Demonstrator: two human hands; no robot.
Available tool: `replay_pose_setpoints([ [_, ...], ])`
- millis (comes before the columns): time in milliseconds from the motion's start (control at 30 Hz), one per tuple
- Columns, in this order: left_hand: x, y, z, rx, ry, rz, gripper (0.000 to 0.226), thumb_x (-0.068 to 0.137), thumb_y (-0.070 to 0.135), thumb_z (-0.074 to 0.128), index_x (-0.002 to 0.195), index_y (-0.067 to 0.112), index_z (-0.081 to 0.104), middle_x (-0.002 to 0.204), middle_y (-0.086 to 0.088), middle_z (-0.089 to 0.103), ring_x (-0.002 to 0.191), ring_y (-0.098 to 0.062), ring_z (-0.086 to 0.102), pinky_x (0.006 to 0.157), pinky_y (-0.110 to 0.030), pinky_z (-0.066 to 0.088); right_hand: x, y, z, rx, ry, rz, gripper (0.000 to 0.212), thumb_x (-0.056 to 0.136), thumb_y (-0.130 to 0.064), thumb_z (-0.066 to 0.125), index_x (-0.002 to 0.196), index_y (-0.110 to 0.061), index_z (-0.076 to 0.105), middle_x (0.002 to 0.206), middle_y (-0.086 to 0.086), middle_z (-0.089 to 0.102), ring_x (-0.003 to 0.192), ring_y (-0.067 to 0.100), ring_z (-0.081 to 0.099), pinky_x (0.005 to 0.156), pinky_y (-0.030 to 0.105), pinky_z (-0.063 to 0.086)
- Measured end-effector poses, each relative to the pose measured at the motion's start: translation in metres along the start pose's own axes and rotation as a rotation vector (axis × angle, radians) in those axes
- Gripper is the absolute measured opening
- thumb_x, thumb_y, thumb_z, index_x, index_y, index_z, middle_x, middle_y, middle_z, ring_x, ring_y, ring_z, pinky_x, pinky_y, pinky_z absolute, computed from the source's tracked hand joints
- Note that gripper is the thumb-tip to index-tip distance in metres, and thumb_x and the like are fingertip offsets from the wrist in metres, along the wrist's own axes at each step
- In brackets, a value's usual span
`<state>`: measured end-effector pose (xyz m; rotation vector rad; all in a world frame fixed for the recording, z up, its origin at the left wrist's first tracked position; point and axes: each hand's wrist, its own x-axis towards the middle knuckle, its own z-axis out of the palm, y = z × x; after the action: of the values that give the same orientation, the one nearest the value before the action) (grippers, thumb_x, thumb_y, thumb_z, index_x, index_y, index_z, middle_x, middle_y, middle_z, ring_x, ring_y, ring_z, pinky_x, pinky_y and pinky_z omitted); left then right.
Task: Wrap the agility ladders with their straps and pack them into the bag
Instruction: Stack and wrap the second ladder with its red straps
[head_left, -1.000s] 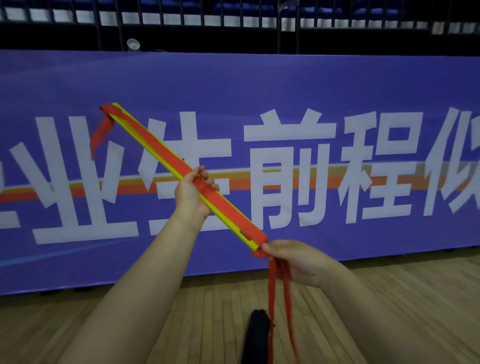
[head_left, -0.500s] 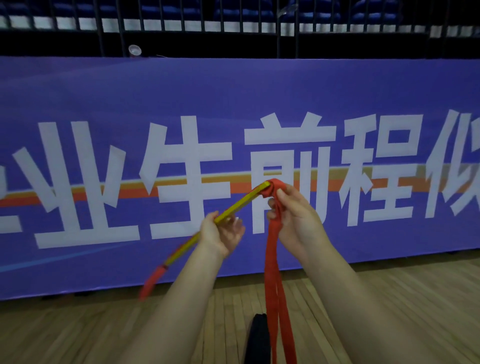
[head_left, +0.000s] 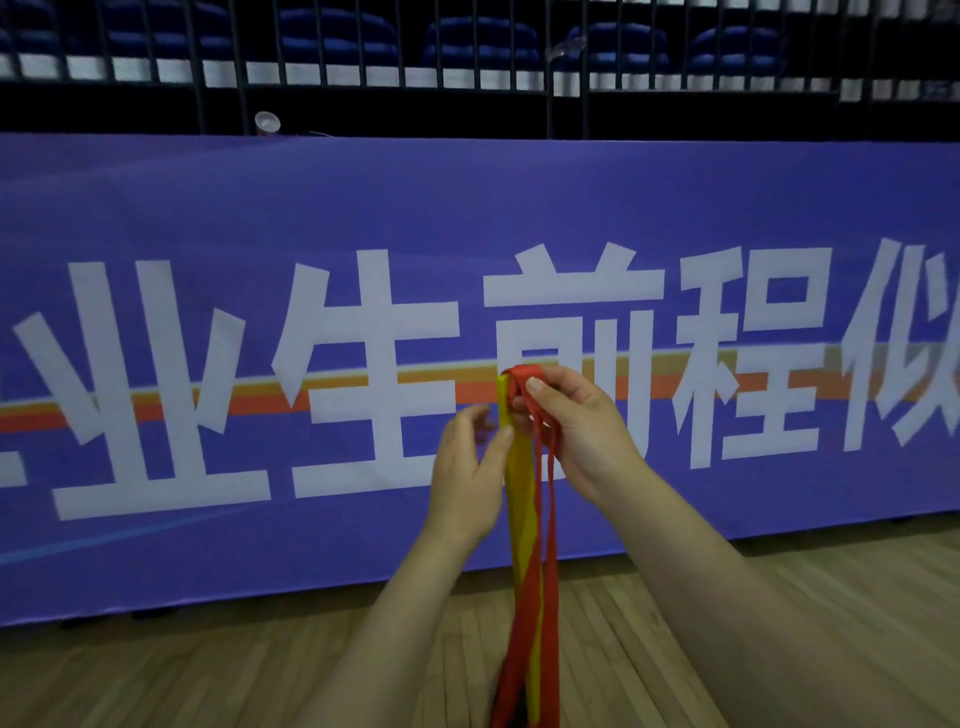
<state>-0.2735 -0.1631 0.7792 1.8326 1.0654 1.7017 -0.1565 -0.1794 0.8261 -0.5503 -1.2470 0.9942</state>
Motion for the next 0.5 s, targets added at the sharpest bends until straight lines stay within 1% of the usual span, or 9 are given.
replay_pose_setpoints([
  [67,0.004,0.011,0.005,-0.076,-0.112,0.023,0.012,0.099,0.028,0.043,0.102,0.035,0.053,0.094,0.011,0.061,0.088,-0.001,0.058,0.071,-0.010,0.045,-0.004,0.004,-0.002,-0.023,-0.010,0.020,0.019,0.095,-0.007,0.051,0.104,-0.013,0.067,0.093,0.004,0.072,0.086,0.015,0.068,0.075,0.025,0.054],
  [133,0.004,0.013,0.009,-0.040,-0.099,0.030,0.017,0.101,0.026,0.039,0.091,0.035,0.050,0.086,0.008,0.061,0.077,-0.003,0.058,0.062,-0.010,0.046,-0.007,0.009,-0.003,-0.064,0.001,0.048,0.022,0.096,-0.007,0.049,0.108,-0.016,0.066,0.104,0.006,0.070,0.099,0.019,0.066,0.085,0.029,0.052],
  [167,0.004,0.013,0.011,-0.010,-0.081,0.043,0.017,0.101,0.026,0.038,0.091,0.034,0.049,0.085,0.006,0.061,0.076,-0.005,0.059,0.061,-0.011,0.046,-0.008,0.010,-0.003,-0.109,0.029,0.050,0.023,0.096,-0.007,0.048,0.109,-0.018,0.065,0.106,0.006,0.069,0.100,0.020,0.065,0.084,0.030,0.052],
  [233,0.001,0.008,0.014,-0.037,-0.083,0.048,0.014,0.102,0.024,0.038,0.098,0.029,0.050,0.088,0.005,0.062,0.078,-0.006,0.061,0.064,-0.015,0.049,-0.012,0.009,0.000,-0.298,0.111,0.014,0.023,0.097,-0.009,0.047,0.109,-0.019,0.065,0.103,0.005,0.068,0.091,0.019,0.065,0.072,0.025,0.054],
  [300,-0.002,0.004,0.018,-0.141,-0.083,0.043,0.012,0.101,0.022,0.040,0.101,0.031,0.049,0.090,0.002,0.063,0.082,-0.011,0.063,0.073,-0.030,0.055,-0.016,0.007,0.006,-0.518,0.173,-0.092,0.021,0.098,-0.011,0.046,0.105,-0.020,0.064,0.097,0.000,0.066,0.081,0.016,0.063,0.060,0.019,0.051],
  [333,-0.004,0.006,0.019,-0.240,-0.080,0.023,0.015,0.099,0.021,0.043,0.101,0.035,0.050,0.092,0.000,0.065,0.085,-0.018,0.063,0.076,-0.040,0.054,-0.017,0.006,0.010,-0.573,0.189,-0.139,0.019,0.097,-0.011,0.047,0.101,-0.024,0.061,0.092,-0.003,0.064,0.079,0.015,0.063,0.060,0.021,0.052],
  [367,-0.005,0.007,0.020,-0.359,-0.081,-0.002,0.020,0.094,0.021,0.047,0.101,0.039,0.051,0.093,0.000,0.066,0.086,-0.023,0.063,0.077,-0.045,0.053,-0.019,0.006,0.015,-0.585,0.197,-0.157,0.017,0.096,-0.012,0.050,0.097,-0.028,0.057,0.088,-0.004,0.063,0.078,0.016,0.063,0.063,0.025,0.053],
  [433,-0.004,0.008,0.019,-0.529,-0.071,-0.030,0.029,0.085,0.018,0.047,0.106,0.038,0.050,0.090,0.010,0.068,0.088,-0.022,0.062,0.076,-0.043,0.051,-0.020,0.006,0.021,-0.513,0.221,-0.116,0.019,0.091,-0.013,0.059,0.095,-0.028,0.048,0.081,-0.001,0.065,0.074,0.017,0.064,0.066,0.031,0.055],
  [500,-0.003,0.010,0.016,-0.660,-0.042,-0.040,0.027,0.083,0.021,0.045,0.109,0.027,0.050,0.091,0.009,0.069,0.089,-0.018,0.063,0.075,-0.037,0.050,-0.020,0.005,0.025,-0.414,0.236,-0.035,0.021,0.088,-0.013,0.064,0.092,-0.023,0.046,0.079,0.002,0.068,0.069,0.014,0.064,0.062,0.028,0.053],
])
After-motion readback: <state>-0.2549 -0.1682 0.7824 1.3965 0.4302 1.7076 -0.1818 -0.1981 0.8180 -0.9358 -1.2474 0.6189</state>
